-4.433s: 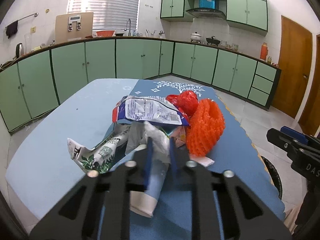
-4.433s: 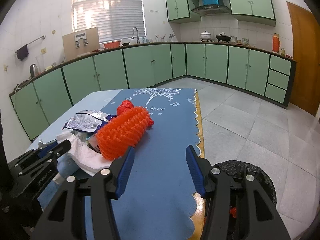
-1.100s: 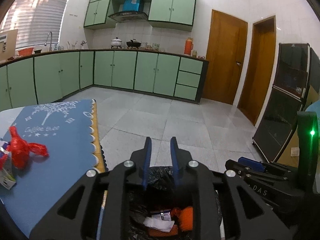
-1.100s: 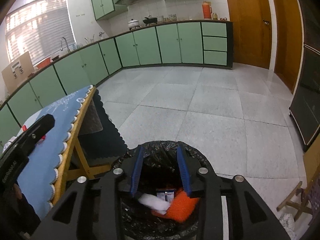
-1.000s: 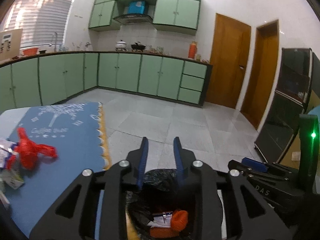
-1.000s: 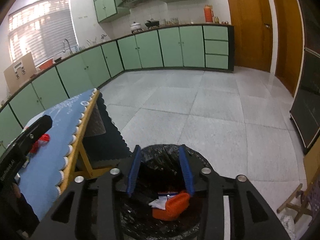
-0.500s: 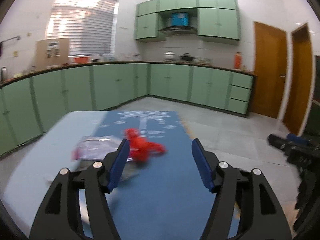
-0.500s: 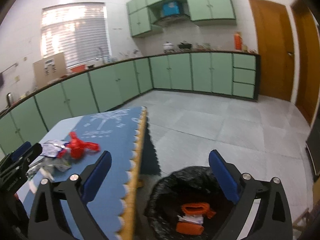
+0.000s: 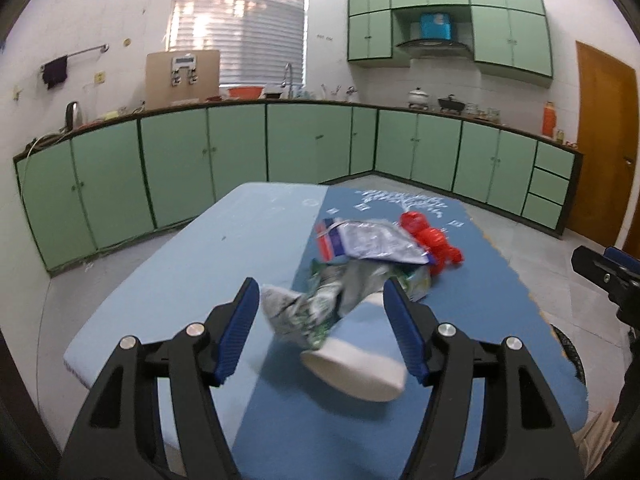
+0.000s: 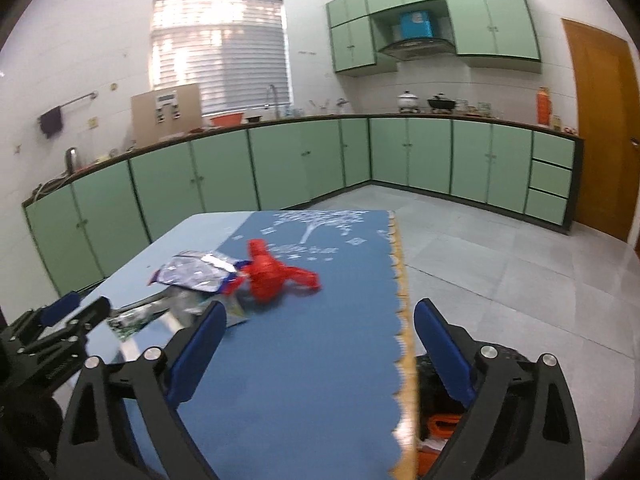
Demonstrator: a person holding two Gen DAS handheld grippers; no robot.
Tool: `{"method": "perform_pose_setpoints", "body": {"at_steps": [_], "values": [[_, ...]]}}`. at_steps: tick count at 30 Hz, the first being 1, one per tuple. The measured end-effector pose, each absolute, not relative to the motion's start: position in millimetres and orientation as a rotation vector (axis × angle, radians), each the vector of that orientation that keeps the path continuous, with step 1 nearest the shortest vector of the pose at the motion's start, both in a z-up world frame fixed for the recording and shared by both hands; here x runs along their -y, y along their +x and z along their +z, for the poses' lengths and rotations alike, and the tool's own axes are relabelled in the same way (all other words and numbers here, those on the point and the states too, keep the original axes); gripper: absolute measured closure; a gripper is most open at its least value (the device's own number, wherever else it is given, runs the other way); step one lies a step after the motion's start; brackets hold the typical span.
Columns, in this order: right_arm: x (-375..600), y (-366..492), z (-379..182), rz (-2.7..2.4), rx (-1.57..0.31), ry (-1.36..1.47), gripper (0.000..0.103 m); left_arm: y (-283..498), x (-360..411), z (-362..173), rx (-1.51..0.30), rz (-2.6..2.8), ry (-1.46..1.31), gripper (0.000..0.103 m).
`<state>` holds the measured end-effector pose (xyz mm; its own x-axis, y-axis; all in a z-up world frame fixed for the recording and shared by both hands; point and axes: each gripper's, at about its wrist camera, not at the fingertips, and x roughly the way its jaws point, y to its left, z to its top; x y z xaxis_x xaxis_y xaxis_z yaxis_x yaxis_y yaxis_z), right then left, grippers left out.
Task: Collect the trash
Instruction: 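Reach for and grasp the white-and-green milk carton with the left gripper, then lift the milk carton off the table with the left gripper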
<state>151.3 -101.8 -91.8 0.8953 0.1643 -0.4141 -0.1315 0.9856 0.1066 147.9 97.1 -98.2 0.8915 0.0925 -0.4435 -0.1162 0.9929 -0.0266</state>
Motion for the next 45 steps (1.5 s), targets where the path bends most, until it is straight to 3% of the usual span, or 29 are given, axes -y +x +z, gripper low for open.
{"method": "perform_pose_setpoints", "body": {"at_steps": [19,28,45], "values": [[63,160,-108,0.191,-0.491,0.026,0.016,176,-127,-123,-0.528,0.079,-0.125,0.040],[63,163,-111,0.192,-0.504,0.019,0.016,188,-124,-136,-0.575,0.024,-0.134,0.064],[41,162,-121,0.284,-0.545,0.020,0.018,159,-141,-109,-0.463,0.070,-0.137,0.067]]}}
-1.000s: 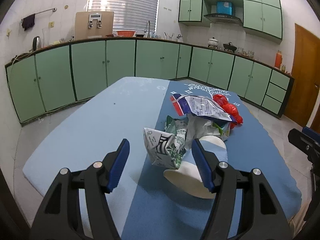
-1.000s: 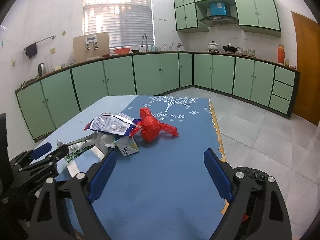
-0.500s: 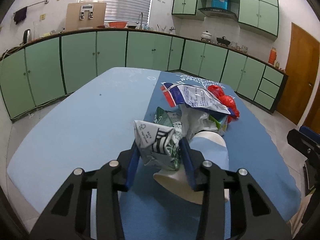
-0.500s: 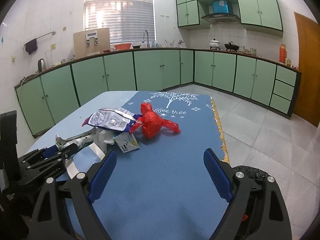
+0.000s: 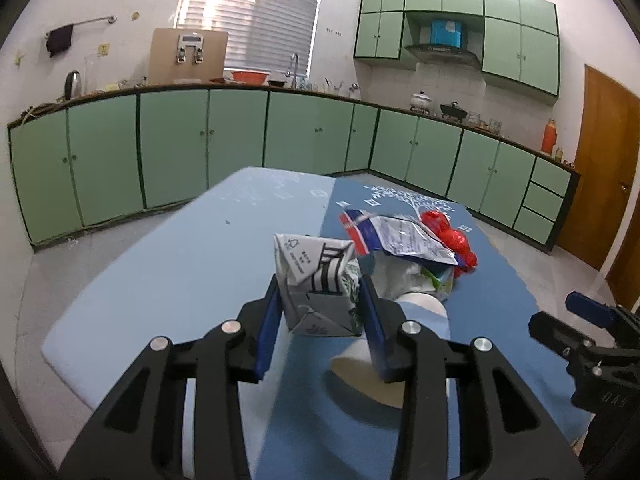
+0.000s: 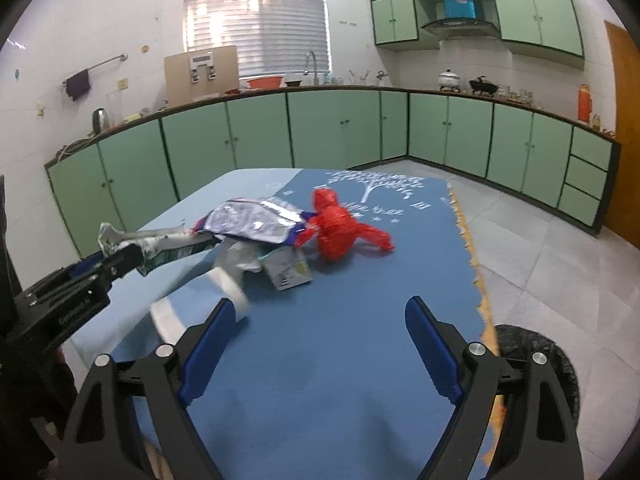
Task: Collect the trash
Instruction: 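Lift the milk carton off the table with the left gripper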
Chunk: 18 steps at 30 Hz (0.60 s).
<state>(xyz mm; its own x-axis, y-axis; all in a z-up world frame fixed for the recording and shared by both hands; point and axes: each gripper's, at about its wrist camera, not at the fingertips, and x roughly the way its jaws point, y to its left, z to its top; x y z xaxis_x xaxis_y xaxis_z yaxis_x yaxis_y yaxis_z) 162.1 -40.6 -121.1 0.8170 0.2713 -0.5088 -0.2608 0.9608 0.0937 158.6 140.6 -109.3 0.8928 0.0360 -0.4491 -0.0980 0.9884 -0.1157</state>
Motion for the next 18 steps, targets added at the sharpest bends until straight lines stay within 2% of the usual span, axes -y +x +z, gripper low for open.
{"method": "perform_pose_setpoints", "body": {"at_steps": [5,10,18], "values": [[16,155,-126,0.346,-0.555,0.029,0.020,151,-155,-105,-0.464,0.104,-0.143,0.067],[-13,148,-137,0.389,-0.556,0.027,0.027,143,-165,-104,-0.456,0.133,-0.142,0.067],[-38,142,-148,0.379,-0.547,-0.003,0.032,141,-173,-106,-0.455,0.152,-0.130,0.067]]}}
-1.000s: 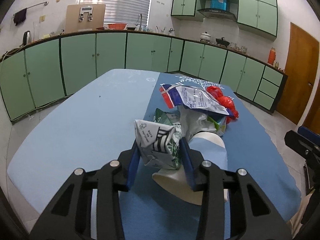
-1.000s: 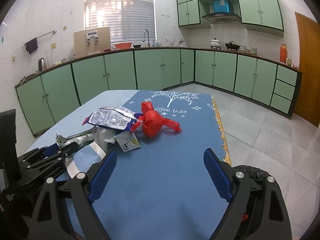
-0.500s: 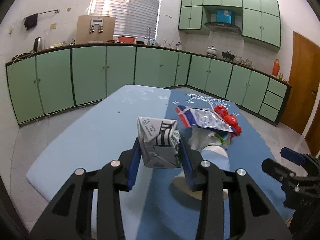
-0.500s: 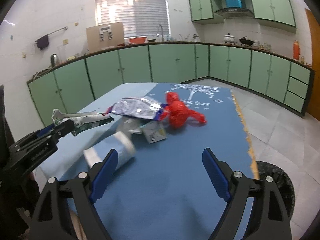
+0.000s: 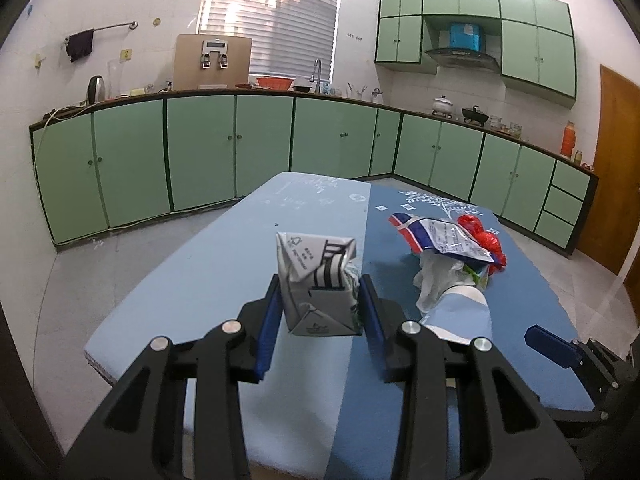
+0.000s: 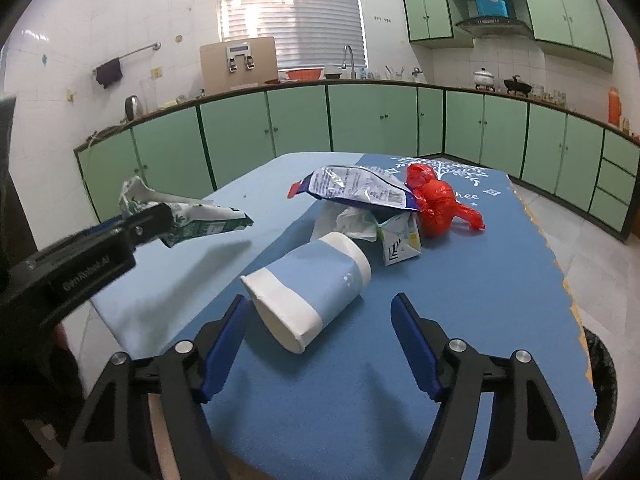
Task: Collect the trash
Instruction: 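Lift the milk carton off the table with the left gripper, then grasp the white-and-blue paper cup with the right gripper while the left gripper holds the carton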
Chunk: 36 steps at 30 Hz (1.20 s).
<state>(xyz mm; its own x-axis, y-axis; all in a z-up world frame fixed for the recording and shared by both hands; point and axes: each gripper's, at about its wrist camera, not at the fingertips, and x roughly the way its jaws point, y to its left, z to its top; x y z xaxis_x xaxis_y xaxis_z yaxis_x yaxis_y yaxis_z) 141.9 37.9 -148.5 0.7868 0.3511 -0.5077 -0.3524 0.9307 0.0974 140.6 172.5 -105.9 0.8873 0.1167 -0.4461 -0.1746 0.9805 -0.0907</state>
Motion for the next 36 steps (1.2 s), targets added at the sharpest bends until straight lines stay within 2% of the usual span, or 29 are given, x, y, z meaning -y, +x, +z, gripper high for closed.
{"method": "perform_pose_setpoints", "body": {"at_steps": [5,15,20,22,25,36], "values": [[-43,141,-156,0.356,-0.550,-0.028,0.035,140,-176,-108,-0.456,0.151,-0.137,0.067],[-30,149,-156,0.302,-0.559,0.000,0.049,141,-169,-112,-0.471,0.127,-0.129,0.067],[-34,156,-161,0.344,-0.583,-0.008,0.069,141,-163,-113,-0.474,0.120,-0.118,0.067],[-35,159,-161,0.354,-0.588,-0.006,0.089,141,-162,-113,-0.476,0.119,-0.118,0.067],[-32,160,-157,0.353,-0.580,-0.005,0.098,141,-160,-112,-0.476,0.115,-0.118,0.067],[28,144,-124,0.265,-0.506,0.021,0.099,137,-126,-99,-0.444,0.022,-0.110,0.067]]}}
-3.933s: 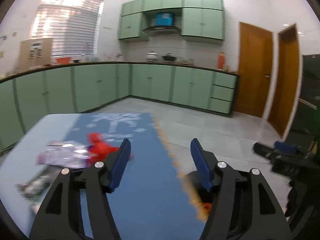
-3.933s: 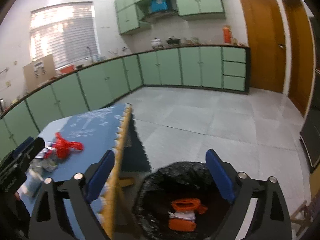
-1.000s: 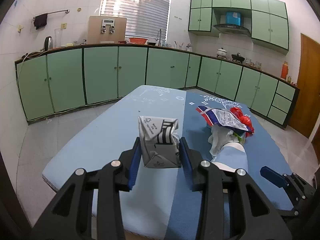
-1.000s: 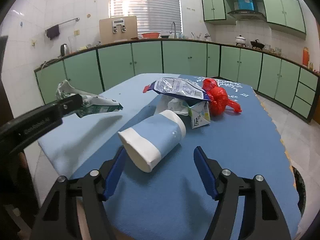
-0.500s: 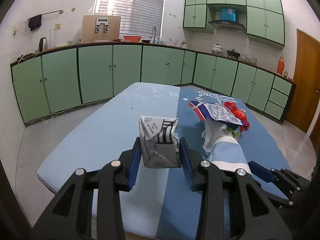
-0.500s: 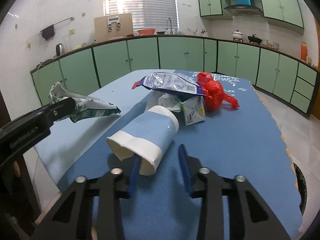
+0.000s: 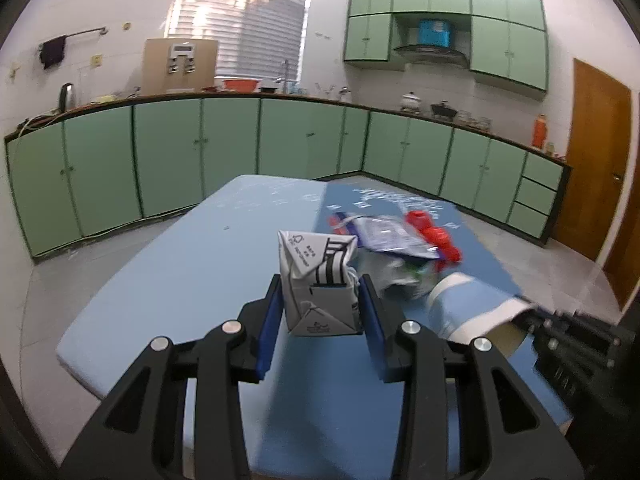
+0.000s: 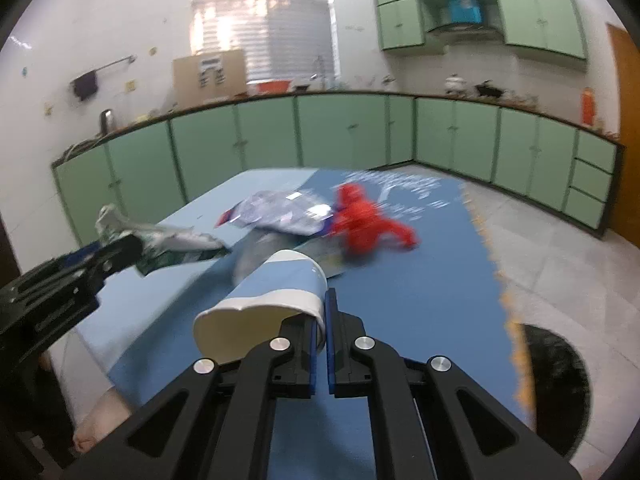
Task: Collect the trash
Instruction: 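Grasp the white-and-blue paper cup with the right gripper while the left gripper holds the carton, then carry the carton and cup over the black bin and open both grippers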
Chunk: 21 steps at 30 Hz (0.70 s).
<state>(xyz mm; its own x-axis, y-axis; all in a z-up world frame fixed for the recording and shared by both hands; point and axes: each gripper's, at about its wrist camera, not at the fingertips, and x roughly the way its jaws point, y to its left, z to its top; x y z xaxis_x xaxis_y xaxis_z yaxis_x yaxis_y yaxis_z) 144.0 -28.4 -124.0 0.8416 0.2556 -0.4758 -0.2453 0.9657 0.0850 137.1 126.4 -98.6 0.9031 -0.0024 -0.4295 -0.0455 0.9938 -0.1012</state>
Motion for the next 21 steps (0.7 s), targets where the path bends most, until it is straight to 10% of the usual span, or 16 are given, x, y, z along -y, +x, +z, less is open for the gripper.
{"method": "perform_pose_setpoints", "body": {"at_steps": [21], "values": [[236,130,-116,-0.194,-0.458,0.141,0.099,136,56,-79,-0.386,-0.391,-0.050,0.067]]}}
